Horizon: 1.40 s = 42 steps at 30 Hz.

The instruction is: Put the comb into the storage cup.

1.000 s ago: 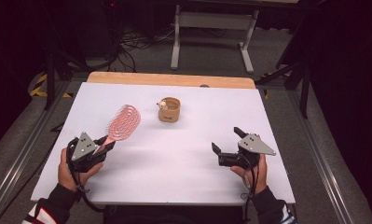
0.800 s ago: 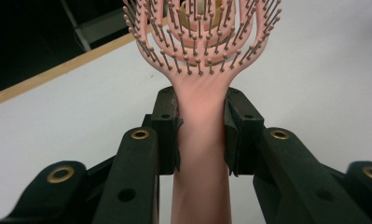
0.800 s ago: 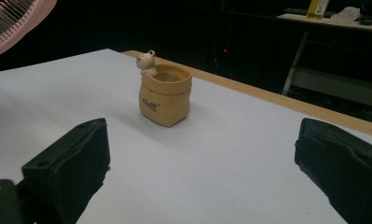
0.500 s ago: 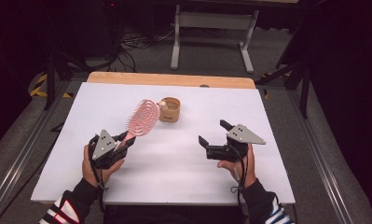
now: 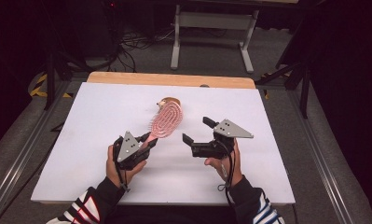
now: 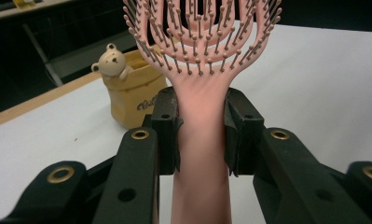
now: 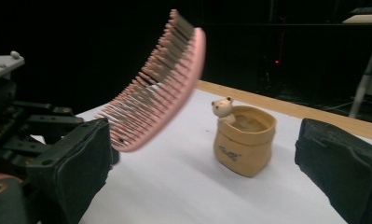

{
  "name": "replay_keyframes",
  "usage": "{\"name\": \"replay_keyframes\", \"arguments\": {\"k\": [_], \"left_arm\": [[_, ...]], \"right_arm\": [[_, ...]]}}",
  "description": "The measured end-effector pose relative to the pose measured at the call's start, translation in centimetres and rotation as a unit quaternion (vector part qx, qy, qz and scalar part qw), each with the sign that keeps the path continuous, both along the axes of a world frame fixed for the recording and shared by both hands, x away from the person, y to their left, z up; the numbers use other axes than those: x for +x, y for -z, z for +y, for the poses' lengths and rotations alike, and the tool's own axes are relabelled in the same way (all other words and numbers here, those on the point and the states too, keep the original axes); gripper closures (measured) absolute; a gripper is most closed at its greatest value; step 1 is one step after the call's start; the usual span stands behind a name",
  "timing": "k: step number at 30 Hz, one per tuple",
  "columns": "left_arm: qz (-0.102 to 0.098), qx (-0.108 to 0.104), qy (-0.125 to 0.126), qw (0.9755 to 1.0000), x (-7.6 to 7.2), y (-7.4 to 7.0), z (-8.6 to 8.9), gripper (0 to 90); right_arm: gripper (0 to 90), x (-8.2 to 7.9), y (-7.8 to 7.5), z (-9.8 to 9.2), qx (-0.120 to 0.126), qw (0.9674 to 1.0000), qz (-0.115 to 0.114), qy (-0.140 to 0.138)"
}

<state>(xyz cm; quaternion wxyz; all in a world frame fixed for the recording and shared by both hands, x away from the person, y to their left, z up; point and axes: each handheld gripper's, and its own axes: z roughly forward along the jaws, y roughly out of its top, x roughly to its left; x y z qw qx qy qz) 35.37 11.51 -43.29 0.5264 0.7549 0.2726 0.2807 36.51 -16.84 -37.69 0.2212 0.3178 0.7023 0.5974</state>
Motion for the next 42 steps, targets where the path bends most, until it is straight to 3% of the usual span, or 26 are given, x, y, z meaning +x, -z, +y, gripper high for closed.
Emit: {"name": "replay_keyframes", "arguments": {"k": [11,14,21,28,33,42], "left_arm": [[-0.005,0.002,0.023,0.9997,-0.6,0.8,-3.3,69.7],[-0.006,0.004,0.029,0.9995,-0.8,0.9,-3.9,69.7],[-0.006,0.005,0.036,0.9993,-1.0,1.3,-4.9,69.7],[-0.008,0.014,0.033,0.9993,-1.0,1.6,-5.5,69.7],[-0.015,0.029,0.030,0.9990,-1.2,1.7,-5.8,69.7],[-0.016,0.046,0.029,0.9984,-1.2,2.1,-6.3,69.6]], "right_arm": [[4.9,0.4,0.1,1.4,0.008,0.9997,0.016,-0.014],[5.5,0.7,0.2,1.6,0.018,0.9993,0.029,-0.017],[9.9,0.9,0.3,1.8,0.039,0.9985,0.036,-0.017],[29.8,0.9,0.6,1.5,0.062,0.9972,0.040,0.010],[53.9,0.7,0.7,1.0,0.084,0.9953,0.040,0.025],[61.6,-0.5,0.6,1.5,0.097,0.9949,0.023,0.011]]}}
